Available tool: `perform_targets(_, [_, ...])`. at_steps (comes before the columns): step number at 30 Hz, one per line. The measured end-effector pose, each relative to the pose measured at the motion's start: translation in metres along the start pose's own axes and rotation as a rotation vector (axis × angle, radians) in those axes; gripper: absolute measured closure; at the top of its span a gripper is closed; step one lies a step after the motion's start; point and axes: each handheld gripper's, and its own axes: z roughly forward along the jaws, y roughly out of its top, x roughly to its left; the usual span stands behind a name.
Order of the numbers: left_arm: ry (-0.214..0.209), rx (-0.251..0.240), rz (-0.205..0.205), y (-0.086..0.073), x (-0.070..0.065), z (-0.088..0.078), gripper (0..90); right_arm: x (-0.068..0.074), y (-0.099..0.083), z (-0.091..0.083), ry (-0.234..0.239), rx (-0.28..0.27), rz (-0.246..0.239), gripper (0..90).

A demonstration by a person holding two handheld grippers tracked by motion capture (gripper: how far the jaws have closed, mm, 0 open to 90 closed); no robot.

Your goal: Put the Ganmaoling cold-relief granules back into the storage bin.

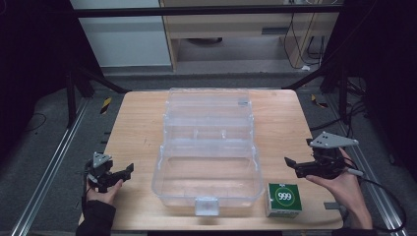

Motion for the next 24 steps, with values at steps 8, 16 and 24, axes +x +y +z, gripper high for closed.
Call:
perform_targets(8, [-0.003, 0.011, 0.007, 0.0, -0.001, 0.001, 17.0, 0.012, 0.008, -0.007, 0.084, 0.08, -0.125, 4.2])
perform_targets(16, [-0.008, 0.019, 0.014, -0.001, -0.002, 0.003, 17.0, 0.022, 0.009, -0.011, 0.16, 0.152, -0.229, 3.4])
perform_targets(24, [-0.014, 0.028, 0.022, -0.001, -0.004, 0.005, 16.9, 0.031, 0.006, -0.007, 0.229, 0.241, -0.307, 2.9])
